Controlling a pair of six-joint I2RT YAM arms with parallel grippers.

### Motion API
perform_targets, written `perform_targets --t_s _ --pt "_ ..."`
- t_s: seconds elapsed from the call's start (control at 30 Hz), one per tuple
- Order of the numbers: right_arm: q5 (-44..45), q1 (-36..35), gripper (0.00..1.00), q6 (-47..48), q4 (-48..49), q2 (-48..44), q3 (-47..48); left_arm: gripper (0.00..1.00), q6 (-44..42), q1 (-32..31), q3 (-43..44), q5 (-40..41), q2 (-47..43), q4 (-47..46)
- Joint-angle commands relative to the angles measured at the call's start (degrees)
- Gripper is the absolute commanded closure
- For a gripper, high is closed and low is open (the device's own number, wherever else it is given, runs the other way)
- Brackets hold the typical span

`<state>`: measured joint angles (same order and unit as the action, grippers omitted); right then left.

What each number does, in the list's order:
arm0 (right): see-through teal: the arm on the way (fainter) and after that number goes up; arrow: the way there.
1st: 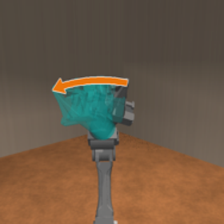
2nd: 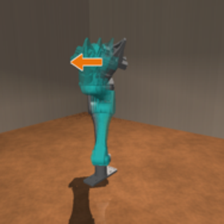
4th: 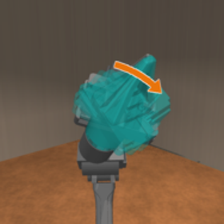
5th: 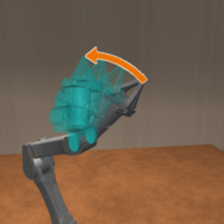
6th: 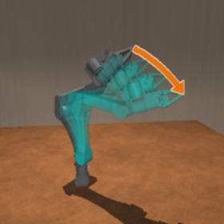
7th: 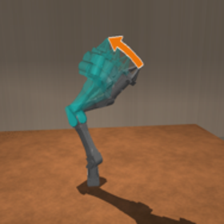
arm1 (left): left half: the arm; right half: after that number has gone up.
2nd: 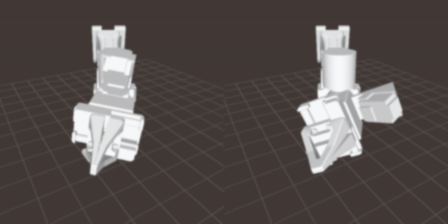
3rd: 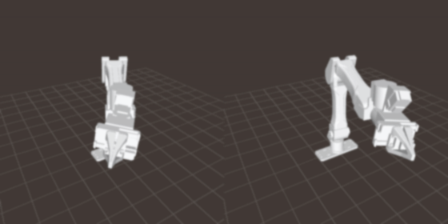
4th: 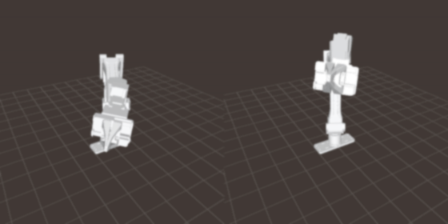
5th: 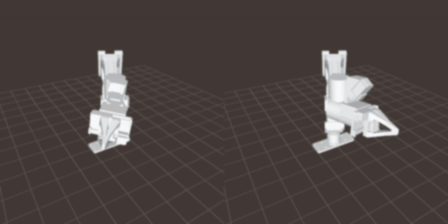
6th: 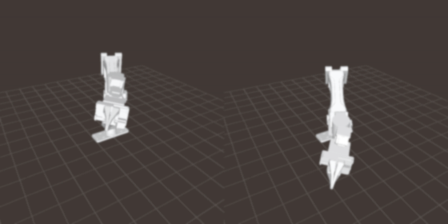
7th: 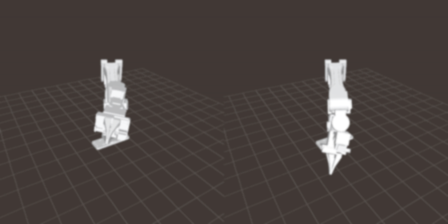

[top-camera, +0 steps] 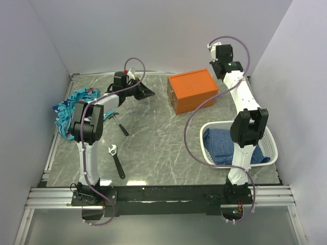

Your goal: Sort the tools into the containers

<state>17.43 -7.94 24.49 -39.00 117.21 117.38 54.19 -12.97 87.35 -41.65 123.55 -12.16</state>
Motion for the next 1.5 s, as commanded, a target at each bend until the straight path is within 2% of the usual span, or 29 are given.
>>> perform_targets --t_s 0.0,0.07,0.17,0.2,0.3,0.43,0.6,0.63,0.7,0.83,1.07,1.2,1.3,1.47 --pt "1.9 0.7 1.00 -0.3 2.8 3.6 5.7 0.95 -5.1 -0.7 2.8 1.0 -1.3 2.1" --pt "2.2 1.4 1.00 0.0 3.2 5.8 7.2 0.96 -8.0 -0.6 4.9 1.9 -0.7 3.8" --pt "2.6 2.8 1.00 0.1 3.6 8.7 9.2 0.91 -11.4 0.7 7.1 4.0 0.4 3.9" --pt "2.5 3.4 1.00 0.2 3.6 9.3 9.6 0.85 -12.1 1.0 8.3 4.8 1.9 3.7" --pt "3.1 4.2 1.00 0.6 3.9 11.8 10.5 0.77 -15.6 2.2 15.9 5.3 8.4 2.9" --pt "3.6 5.9 1.00 1.2 4.1 12.6 10.0 0.72 -14.7 2.3 23.0 3.7 16.0 -5.1" --pt "-2.7 7.3 1.00 1.9 2.4 13.2 9.9 0.68 -13.4 1.0 28.0 4.5 23.8 -15.4" --pt "-3.6 7.5 1.00 2.0 2.2 13.7 10.0 0.67 -14.3 0.4 31.1 4.8 25.0 -16.1" --pt "-6.1 7.6 1.00 2.1 0.7 14.3 10.6 0.64 -17.7 -0.4 35.1 5.5 28.2 -13.6" --pt "-8.6 7.5 1.00 1.6 -1.2 14.8 10.6 0.61 -18.2 -2.1 41.8 8.9 31.7 -13.4" --pt "-10.7 7.2 1.00 1.7 -3.3 14.1 8.1 0.59 -16.4 -4.3 43.0 9.6 34.6 -16.0" --pt "-12.7 6.8 1.00 2.4 -4.9 13.9 7.2 0.59 -17.5 -5.7 44.1 5.4 35.5 -18.2" --pt "-14.5 6.4 1.00 2.8 -6.0 14.7 8.1 0.61 -17.0 -6.2 42.2 1.0 34.4 -20.3" --pt "-20.4 3.5 1.00 4.3 -9.0 16.9 10.8 0.67 -15.4 -5.2 32.8 -5.2 28.4 -24.9"
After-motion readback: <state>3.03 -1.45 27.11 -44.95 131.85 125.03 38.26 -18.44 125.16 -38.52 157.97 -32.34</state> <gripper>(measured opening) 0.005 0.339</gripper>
